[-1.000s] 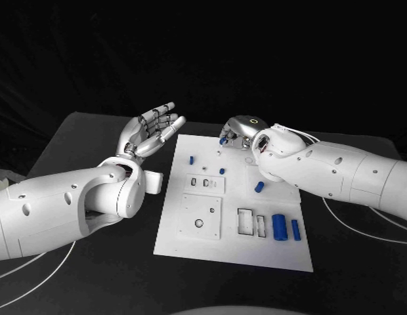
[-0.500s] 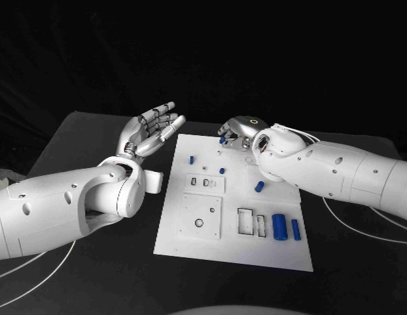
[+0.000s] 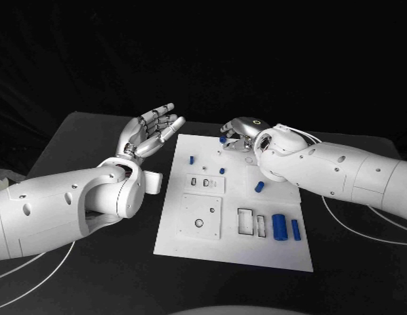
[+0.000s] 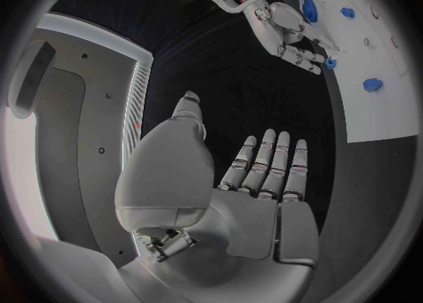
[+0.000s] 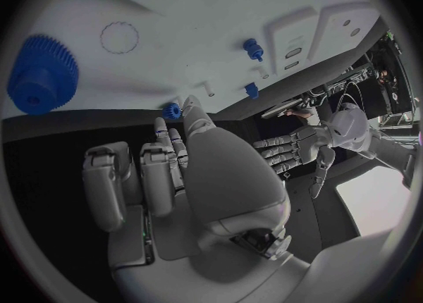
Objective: Assemble the parts on the task board
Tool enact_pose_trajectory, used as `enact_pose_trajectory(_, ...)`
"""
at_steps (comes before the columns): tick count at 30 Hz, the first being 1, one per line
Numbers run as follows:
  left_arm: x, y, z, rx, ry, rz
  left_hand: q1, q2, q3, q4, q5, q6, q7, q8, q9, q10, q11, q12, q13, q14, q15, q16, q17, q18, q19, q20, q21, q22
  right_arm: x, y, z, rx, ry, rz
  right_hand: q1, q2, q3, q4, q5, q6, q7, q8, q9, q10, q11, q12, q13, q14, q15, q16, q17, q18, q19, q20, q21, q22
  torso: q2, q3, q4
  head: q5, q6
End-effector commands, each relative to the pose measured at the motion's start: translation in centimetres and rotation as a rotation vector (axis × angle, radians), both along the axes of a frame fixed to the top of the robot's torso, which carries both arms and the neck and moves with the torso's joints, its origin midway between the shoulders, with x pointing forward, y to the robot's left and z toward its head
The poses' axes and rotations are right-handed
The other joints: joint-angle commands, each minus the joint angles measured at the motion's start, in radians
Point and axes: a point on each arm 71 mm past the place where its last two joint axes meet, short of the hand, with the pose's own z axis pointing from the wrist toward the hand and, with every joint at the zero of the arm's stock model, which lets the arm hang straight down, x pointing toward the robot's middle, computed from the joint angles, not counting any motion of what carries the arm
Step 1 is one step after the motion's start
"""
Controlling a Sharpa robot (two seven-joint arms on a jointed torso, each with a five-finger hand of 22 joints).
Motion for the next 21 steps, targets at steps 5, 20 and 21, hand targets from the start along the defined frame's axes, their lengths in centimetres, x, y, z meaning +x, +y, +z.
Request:
enact_pose_trajectory(5,0.04,-0.04,0.17,0.002,-0.025,-0.006,0.001,0.007,0.008,0.0,-0.003,0.007,0.121,0.007,0.001,0.008,-0.001,-0.002,0.0,-0.002,-0.001,0.001,0.001,0.018,-0.009,0.002,-0.003,-0.002,-0.17,-0.15,0.11,0.066,-0.006,-0.006,-0.007,0.005,0.002,-0.007,-0.006,0.111,0.023,0.027,0.014,0.053,-0.021,0.013,0.002,0.101,-0.02,0.002,0.249,0.002,0.082,-0.017,-0.005,0.233,-0.001,0.0004,-0.0016,-0.001,0.001)
enact_pose_trajectory(20,0.21,-0.09,0.09,0.003,-0.025,-0.006,0.001,0.007,0.008,0.0,-0.003,0.007,0.121,0.007,0.001,0.008,-0.001,-0.002,0.0,-0.002,-0.001,0.001,0.001,0.018,-0.009,0.002,-0.003,-0.002,0.06,-0.82,0.95,0.134,-0.141,-0.015,0.001,0.028,0.021,-0.003,-0.005,0.178,0.016,0.042,0.019,0.1,-0.025,0.016,0.001,0.101,-0.018,0.002,0.249,0.001,0.083,-0.02,-0.005,0.235,0.0,-0.0006,-0.0003,-0.005,0.013)
enact_pose_trajectory(21,0.22,-0.09,0.08,0.003,-0.025,-0.006,0.001,0.007,0.008,0.0,-0.003,0.007,0.121,0.007,0.001,0.008,-0.001,-0.002,0.0,-0.002,-0.001,0.001,0.001,0.018,-0.009,0.002,-0.003,-0.002,0.13,-0.91,1.02,0.138,-0.151,-0.016,0.002,0.03,0.023,-0.003,-0.005,0.183,0.014,0.043,0.019,0.104,-0.025,0.016,0.0,0.101,-0.017,0.002,0.249,0.001,0.083,-0.019,-0.005,0.235,0.0,-0.0006,-0.0004,-0.005,0.017)
